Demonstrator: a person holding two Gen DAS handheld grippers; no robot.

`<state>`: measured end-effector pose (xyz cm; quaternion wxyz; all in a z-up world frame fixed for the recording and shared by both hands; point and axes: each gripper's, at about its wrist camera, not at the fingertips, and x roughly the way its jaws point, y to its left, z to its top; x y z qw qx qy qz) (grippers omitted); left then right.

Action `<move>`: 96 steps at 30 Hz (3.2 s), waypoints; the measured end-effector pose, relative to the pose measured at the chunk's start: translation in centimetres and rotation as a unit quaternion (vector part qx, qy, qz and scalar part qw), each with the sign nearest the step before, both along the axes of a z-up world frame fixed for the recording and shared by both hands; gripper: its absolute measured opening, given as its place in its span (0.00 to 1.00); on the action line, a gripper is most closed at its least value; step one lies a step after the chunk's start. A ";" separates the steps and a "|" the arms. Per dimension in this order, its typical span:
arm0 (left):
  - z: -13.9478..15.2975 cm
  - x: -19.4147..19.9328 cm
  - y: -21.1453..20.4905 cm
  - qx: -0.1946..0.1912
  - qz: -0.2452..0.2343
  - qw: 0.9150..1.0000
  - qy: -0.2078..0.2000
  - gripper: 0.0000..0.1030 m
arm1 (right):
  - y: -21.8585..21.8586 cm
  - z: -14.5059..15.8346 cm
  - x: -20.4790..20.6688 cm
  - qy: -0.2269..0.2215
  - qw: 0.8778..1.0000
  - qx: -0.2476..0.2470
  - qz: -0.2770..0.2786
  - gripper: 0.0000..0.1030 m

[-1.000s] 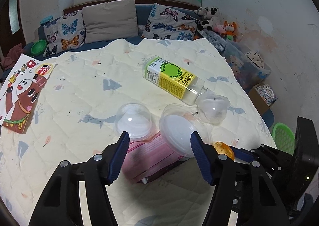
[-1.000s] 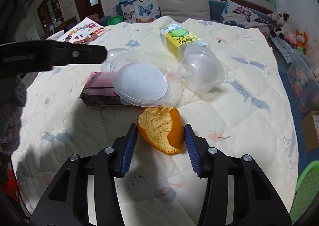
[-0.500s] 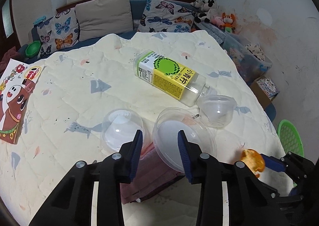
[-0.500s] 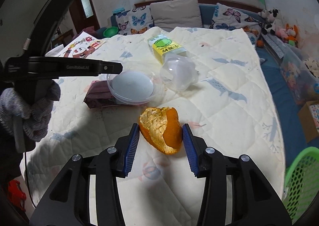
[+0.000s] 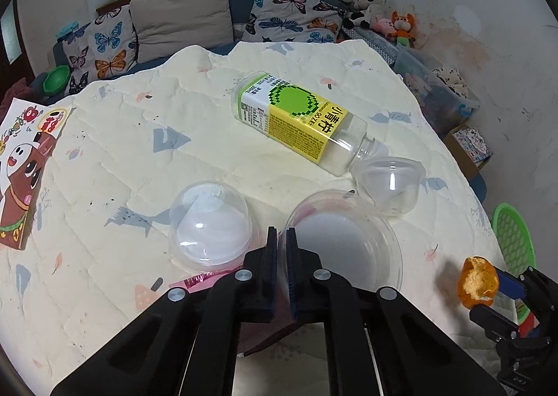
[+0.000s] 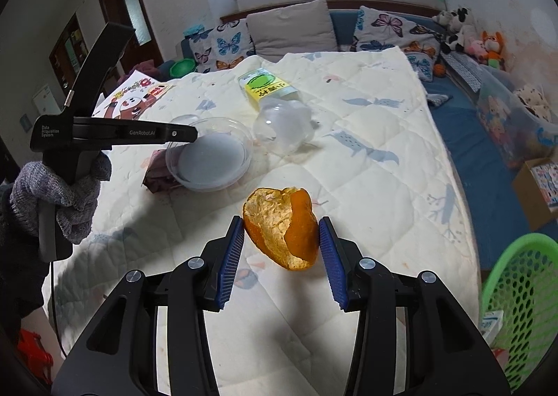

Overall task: Collect trash
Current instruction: 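Carry the orange peel into the green basket and release it while the left gripper carries the clear container, then release the clear round container into the green basket with the left gripper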

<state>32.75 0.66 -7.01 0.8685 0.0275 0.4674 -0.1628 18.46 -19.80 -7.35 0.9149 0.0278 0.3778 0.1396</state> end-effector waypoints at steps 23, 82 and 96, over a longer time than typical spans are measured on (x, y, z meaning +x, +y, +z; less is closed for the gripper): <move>4.0 -10.0 -3.0 -0.032 -0.046 0.998 -0.029 0.05 | -6.5 2.2 -8.7 -0.027 0.997 0.017 -0.071 0.42; -0.1 -17.5 -33.4 0.016 -0.239 0.971 0.024 0.05 | -26.7 0.8 -22.5 -0.037 0.956 0.045 -0.289 0.66; 1.3 -18.7 -31.7 -0.014 -0.244 0.970 0.011 0.38 | -25.8 1.2 -22.4 -0.039 0.958 0.049 -0.279 0.66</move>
